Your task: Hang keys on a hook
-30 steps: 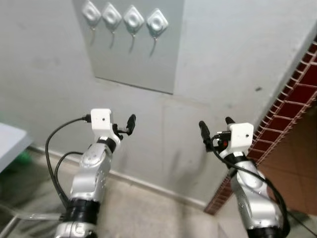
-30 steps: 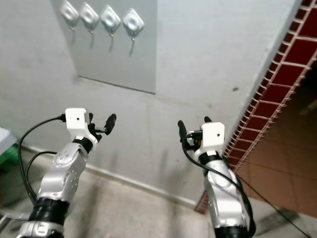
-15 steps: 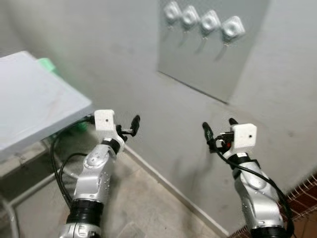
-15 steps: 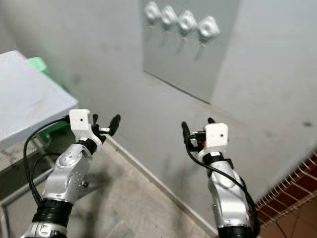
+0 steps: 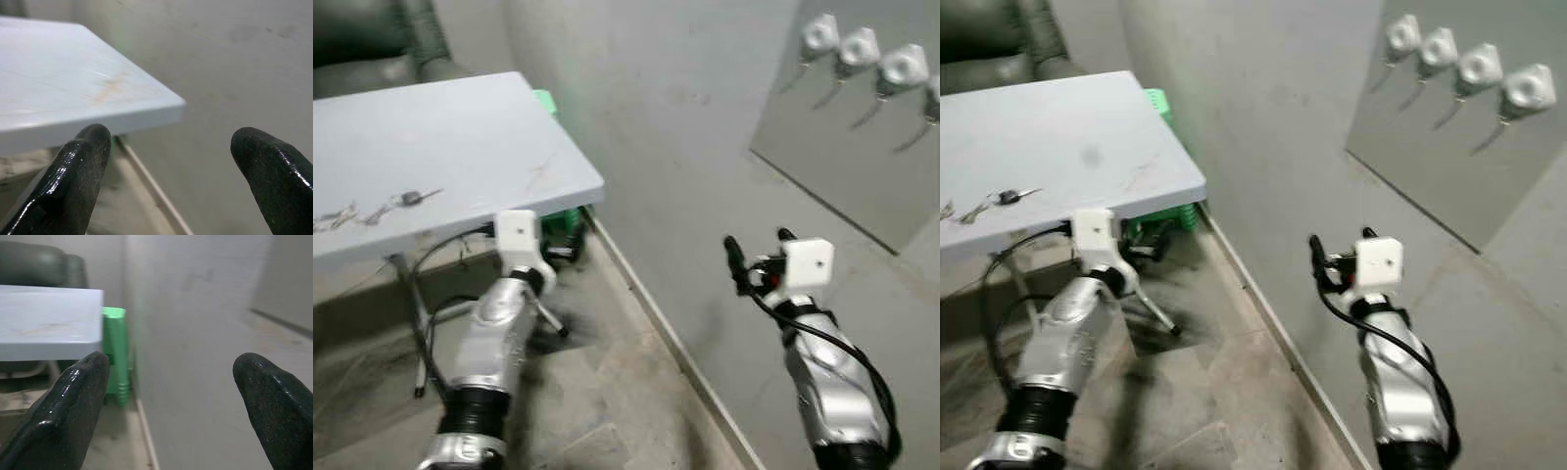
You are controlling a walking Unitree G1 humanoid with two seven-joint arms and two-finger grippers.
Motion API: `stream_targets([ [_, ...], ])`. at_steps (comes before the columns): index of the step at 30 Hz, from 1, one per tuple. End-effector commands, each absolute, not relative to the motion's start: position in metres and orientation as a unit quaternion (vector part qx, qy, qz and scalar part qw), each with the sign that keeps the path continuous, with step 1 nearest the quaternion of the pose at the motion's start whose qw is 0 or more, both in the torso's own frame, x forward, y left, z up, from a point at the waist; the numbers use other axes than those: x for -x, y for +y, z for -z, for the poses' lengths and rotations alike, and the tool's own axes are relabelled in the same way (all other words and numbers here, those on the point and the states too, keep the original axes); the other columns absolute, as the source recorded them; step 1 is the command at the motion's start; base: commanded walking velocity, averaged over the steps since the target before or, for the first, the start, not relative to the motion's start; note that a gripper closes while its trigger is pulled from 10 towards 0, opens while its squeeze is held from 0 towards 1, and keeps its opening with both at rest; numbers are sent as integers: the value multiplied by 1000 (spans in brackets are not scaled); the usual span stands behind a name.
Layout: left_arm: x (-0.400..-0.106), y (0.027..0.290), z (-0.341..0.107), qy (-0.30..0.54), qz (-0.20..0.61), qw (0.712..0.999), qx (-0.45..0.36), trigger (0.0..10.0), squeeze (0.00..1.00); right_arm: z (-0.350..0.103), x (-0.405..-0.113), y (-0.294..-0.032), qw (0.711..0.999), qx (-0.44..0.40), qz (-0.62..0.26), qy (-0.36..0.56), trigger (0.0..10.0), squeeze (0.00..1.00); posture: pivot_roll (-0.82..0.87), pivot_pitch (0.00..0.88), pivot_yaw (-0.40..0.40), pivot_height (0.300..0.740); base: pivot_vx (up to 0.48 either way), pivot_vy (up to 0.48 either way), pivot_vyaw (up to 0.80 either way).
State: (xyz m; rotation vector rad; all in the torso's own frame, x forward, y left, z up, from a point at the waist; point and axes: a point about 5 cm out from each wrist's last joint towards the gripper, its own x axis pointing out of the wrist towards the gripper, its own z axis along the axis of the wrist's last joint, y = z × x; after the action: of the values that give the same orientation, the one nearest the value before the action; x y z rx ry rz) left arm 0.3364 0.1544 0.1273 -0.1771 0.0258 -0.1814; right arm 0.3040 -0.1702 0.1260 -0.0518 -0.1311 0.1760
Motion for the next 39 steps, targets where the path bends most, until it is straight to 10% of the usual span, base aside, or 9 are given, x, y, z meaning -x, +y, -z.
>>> stream_targets([
  [1,-337,146,-128,12,100,991,89,10000,0,-124,-304,-177,995,29,-80,-59,10000,0,-113,0,-20,740,0,0,800],
  [20,-320,145,-123,2,104,987,122,10000,0,-122,-300,-168,994,7,-87,-61,10000,0,-113,0,-23,740,0,0,800],
  [39,-326,154,-125,10,94,987,127,10000,0,-126,-297,-170,994,-27,-81,-73,10000,0,-110,0,-20,740,0,161,0],
])
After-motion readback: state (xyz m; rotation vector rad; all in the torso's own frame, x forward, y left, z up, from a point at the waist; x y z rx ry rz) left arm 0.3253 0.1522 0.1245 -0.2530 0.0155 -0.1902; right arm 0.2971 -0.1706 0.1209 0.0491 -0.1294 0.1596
